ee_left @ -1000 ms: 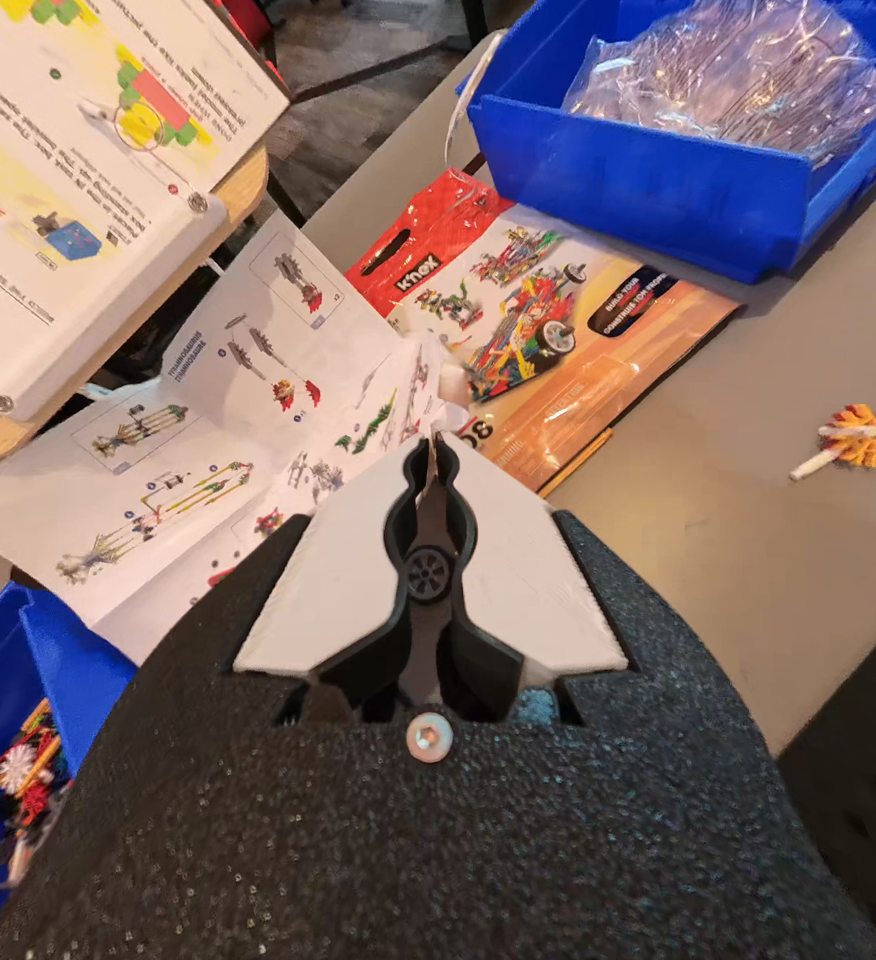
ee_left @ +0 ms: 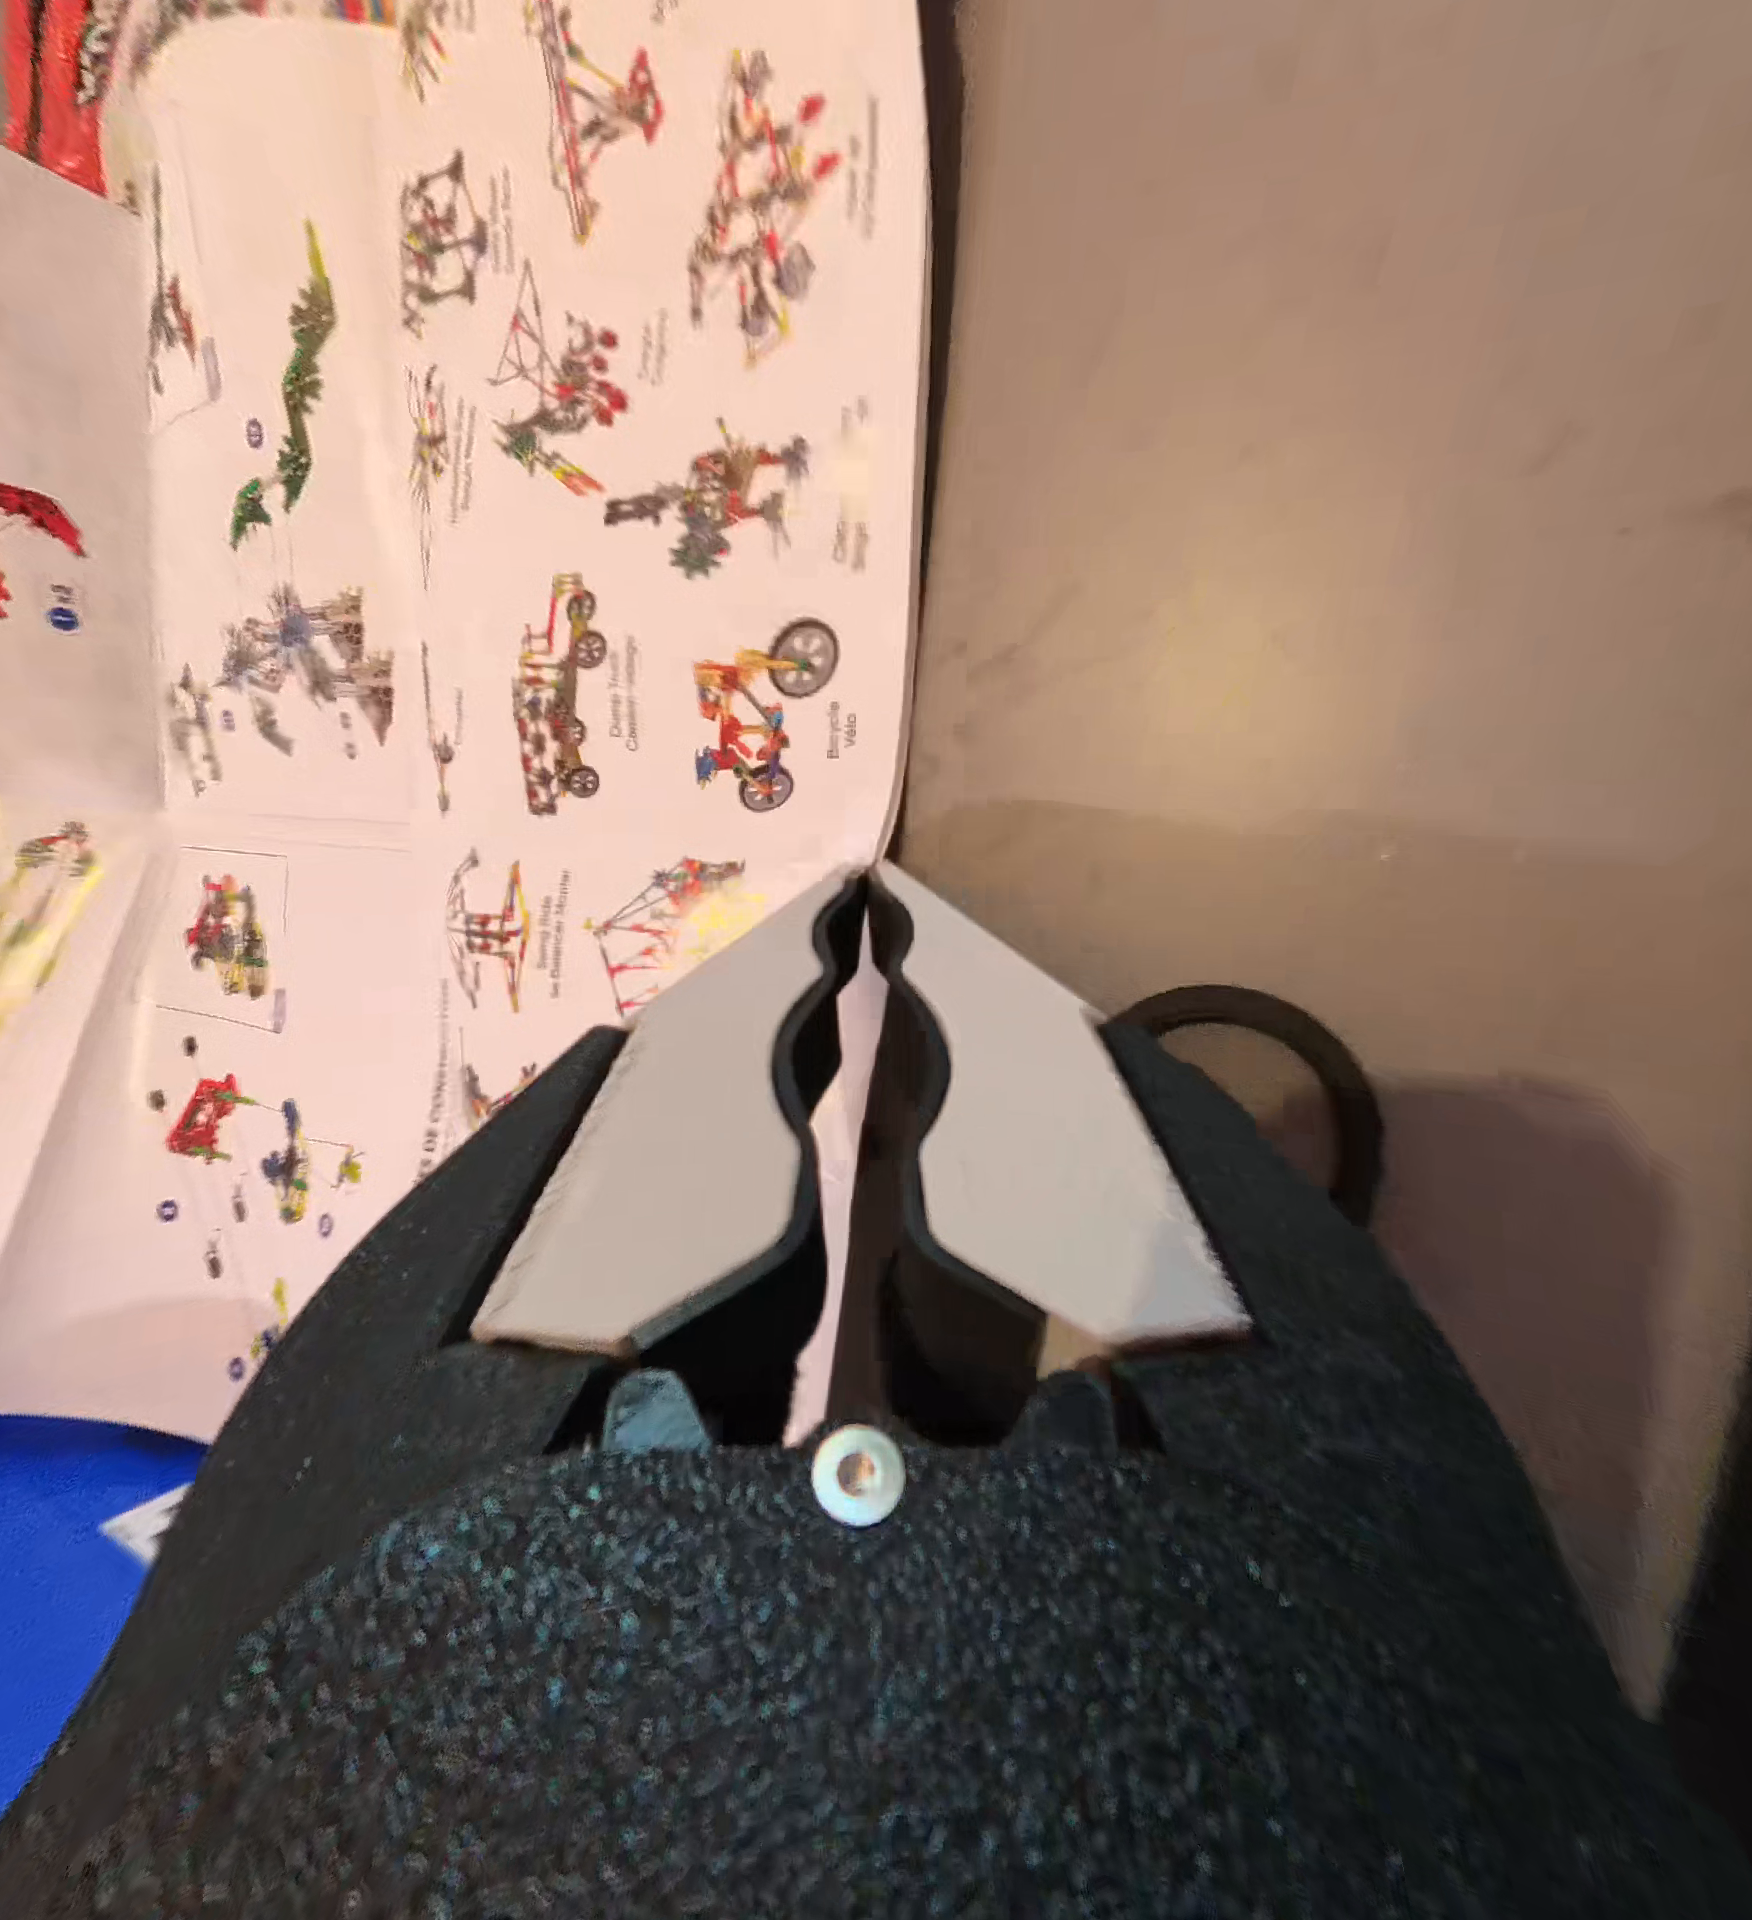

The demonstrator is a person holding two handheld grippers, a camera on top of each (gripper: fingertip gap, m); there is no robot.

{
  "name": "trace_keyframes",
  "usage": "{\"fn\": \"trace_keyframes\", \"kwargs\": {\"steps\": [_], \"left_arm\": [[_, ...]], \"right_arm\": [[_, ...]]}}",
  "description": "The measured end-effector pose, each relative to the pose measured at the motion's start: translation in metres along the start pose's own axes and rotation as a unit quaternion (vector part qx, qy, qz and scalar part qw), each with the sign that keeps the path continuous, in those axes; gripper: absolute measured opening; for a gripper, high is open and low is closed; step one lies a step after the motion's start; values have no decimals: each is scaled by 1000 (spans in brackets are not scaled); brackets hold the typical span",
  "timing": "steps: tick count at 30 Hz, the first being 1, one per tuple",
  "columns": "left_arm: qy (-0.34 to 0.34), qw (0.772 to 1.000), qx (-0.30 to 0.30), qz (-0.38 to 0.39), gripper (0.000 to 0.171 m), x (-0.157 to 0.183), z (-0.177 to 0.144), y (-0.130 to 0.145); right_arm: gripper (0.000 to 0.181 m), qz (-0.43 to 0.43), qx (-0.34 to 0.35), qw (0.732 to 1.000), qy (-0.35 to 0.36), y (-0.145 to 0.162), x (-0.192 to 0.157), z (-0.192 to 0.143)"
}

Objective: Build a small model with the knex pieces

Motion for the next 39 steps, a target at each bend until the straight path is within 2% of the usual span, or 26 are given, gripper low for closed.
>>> {"fn": "trace_keyframes", "kwargs": {"steps": [4,7,10,13,16,18,23,25,28,32,36,37,39], "left_arm": [[-41,999,-19,29,0,-9,-3,-7],[-87,996,-17,17,0,-35,-19,-21],[-151,989,6,1,0,-76,-41,-36],[-213,977,-12,2,0,-120,-66,-44],[-232,973,-12,-4,0,-144,-78,-45],[-235,972,-6,-11,0,-149,-78,-43],[-174,985,-12,-2,0,-117,-65,-39],[-172,985,-5,7,0,-105,-61,-39],[-113,994,-1,0,0,-80,-58,-34],[-42,998,-9,43,1,-41,-50,-20],[18,999,-10,46,18,-15,-30,-3],[-18,998,12,57,32,-21,-26,-4],[-109,987,98,67,41,-31,-24,-18]], "right_arm": [[54,-30,6,999,28,-4,5,-5],[55,-46,14,998,52,-7,10,-11],[55,-58,33,996,64,-14,11,-17],[55,-75,33,994,70,-16,10,-19],[55,-90,20,993,77,-13,9,-18],[56,-91,13,992,84,-11,11,-19],[55,-70,1,993,98,-7,19,-19],[55,-55,-4,994,98,-4,21,-18],[55,-42,-12,994,101,0,25,-17],[55,-22,-14,994,102,2,29,-17],[55,20,-32,993,109,12,38,-17],[55,42,-31,993,106,14,41,-17],[55,98,-32,989,104,19,48,-19]]}}
Point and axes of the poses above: each gripper's, where its closed fingertips meet, z out along the fingers, y out of its underside, x = y × z across the jaws, the point moved 5 cm from there along -z, back along the fingers, and after that the axes turned 5 degrees about x, right-handed, at the moved point
